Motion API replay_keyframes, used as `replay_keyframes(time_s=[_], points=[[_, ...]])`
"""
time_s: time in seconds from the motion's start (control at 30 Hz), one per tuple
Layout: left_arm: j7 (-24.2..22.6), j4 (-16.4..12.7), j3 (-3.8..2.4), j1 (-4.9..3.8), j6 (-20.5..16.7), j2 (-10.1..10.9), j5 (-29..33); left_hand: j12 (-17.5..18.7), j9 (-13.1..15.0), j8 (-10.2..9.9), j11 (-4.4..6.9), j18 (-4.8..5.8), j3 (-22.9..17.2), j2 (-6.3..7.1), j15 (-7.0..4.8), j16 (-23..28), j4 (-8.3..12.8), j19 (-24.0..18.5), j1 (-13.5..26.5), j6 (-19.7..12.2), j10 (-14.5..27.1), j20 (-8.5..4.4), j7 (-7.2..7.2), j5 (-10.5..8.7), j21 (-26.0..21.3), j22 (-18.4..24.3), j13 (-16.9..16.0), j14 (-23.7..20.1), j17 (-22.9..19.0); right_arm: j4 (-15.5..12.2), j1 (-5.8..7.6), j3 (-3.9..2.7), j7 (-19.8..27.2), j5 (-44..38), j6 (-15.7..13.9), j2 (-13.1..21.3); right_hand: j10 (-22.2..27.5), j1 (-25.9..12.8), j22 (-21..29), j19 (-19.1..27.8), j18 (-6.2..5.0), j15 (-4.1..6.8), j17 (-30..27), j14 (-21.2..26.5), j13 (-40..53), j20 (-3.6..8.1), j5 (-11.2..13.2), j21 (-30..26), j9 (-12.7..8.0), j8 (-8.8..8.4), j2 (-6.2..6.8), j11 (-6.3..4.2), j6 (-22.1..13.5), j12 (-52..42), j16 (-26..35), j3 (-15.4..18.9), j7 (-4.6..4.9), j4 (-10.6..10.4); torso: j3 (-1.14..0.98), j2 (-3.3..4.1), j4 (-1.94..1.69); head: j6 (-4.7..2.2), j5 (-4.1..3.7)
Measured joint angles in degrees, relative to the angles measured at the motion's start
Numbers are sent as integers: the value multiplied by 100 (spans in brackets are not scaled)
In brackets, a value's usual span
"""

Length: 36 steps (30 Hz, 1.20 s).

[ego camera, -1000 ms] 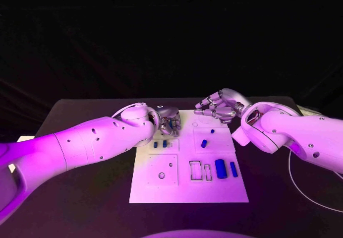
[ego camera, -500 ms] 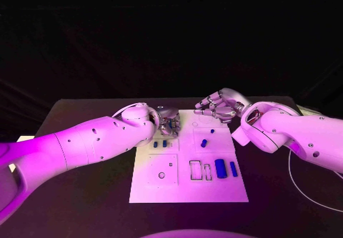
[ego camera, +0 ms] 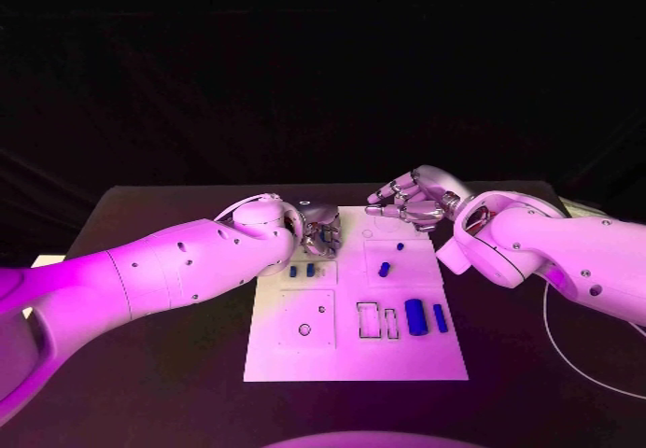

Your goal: Assemble the parts on the task board

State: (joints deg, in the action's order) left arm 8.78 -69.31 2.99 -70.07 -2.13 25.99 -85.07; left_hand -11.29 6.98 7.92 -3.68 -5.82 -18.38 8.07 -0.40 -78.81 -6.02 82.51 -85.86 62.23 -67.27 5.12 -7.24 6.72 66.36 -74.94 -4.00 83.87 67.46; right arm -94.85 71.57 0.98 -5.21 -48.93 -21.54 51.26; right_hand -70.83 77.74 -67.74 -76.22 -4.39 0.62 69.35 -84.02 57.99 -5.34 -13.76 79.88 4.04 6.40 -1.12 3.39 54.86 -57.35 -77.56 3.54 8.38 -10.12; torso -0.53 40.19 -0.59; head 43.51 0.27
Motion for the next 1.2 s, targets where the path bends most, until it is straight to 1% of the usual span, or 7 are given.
replay_keyframes(time_s=[0.17, 0.57, 0.7, 0.77, 0.9, 1.1, 1.2], points=[[19, 28, 2, 15, 25, -31, -1, 24, -6, -11, -5, 0, -87, 0, 0, -23, 24, 20, 0, 0, -36, -20, 0, 0, 24, 0, 0, 0, 0, -1, 0, 0, 0, 0, 2, 0, 0, 0, 0, 0, 0, 0, 0, 0, 0, 0, 0, 0, 0, 0, 0, 0, 0, 0, 0, 0, 0, 0, -1, 3, 0, 7, -9], [136, 86, -14, 5, 110, -79, -3, 121, -38, -66, 0, 0, -268, 0, 0, -23, 82, 20, 0, 8, -82, -20, -7, -1, 22, 1, -4, 0, -56, -4, 0, 0, 0, 0, 4, 3, 0, 0, 0, 0, 0, 0, 0, 0, 0, 0, 0, 0, 0, 0, 0, 0, 0, 0, 0, 0, 0, 0, -5, 2, 2, 32, -21], [154, 91, -17, 4, 127, -87, -1, 135, -53, -88, -16, 0, -431, 39, 0, -23, 175, 20, -38, 31, -120, -20, -30, -2, 78, 1, -14, 0, -56, -4, 0, 0, 0, 0, 4, 4, 0, 0, 0, 0, 0, 0, 0, 0, 0, 0, 0, 0, 0, 0, 0, 0, 0, 0, 0, 0, 0, 0, -5, 0, 0, 35, -25], [155, 91, -17, 5, 126, -89, 1, 153, -53, -88, -9, 66, -534, 62, -5, -38, 267, 20, -80, 70, -197, -20, -44, -14, 140, 2, -34, 5, -46, -5, 0, 0, 0, 0, 4, 4, 0, 0, 0, 0, 0, 0, 0, 0, 0, 0, 0, 0, 0, 0, 0, 0, 0, 0, 0, 0, 0, 0, -5, -1, -1, 35, -26], [134, 85, -16, 12, 93, -89, 2, 152, -54, -88, 1, 67, -767, 37, -20, -90, 440, 56, -130, 207, -330, -32, -39, -34, 310, 2, -70, 20, 20, -8, 0, 0, 0, 0, 4, 3, 0, 0, 0, 0, 0, 0, 0, 0, 11, 0, 0, 0, 0, 0, 0, 0, 0, -21, 0, 0, 0, 0, -5, -2, -2, 35, -29], [87, 28, -11, 39, -36, -29, 0, 145, -53, -88, 2, 68, -986, 30, -20, -103, 580, 72, -137, 268, -395, -31, -42, -17, 426, 2, -110, 20, 39, -10, 0, 0, 1, 0, 4, 1, 0, 0, 0, 0, 0, 0, 0, 0, 13, 0, 0, 0, 0, 0, 0, 0, 0, -21, 0, 0, 0, 0, -4, -2, -1, 25, -28], [75, -34, -24, 53, -104, 46, -1, 145, -53, -88, -7, 67, -1053, 30, -20, -103, 610, 72, -137, 307, -405, -31, -41, -17, 425, 2, -110, 20, 38, -13, 0, 0, 3, 0, 4, 3, 0, 0, 0, 0, 0, 0, 0, 0, 13, 0, 1, 0, 0, 0, 0, 0, 0, -21, 0, 0, 0, 0, -4, -3, -1, 20, -27]])
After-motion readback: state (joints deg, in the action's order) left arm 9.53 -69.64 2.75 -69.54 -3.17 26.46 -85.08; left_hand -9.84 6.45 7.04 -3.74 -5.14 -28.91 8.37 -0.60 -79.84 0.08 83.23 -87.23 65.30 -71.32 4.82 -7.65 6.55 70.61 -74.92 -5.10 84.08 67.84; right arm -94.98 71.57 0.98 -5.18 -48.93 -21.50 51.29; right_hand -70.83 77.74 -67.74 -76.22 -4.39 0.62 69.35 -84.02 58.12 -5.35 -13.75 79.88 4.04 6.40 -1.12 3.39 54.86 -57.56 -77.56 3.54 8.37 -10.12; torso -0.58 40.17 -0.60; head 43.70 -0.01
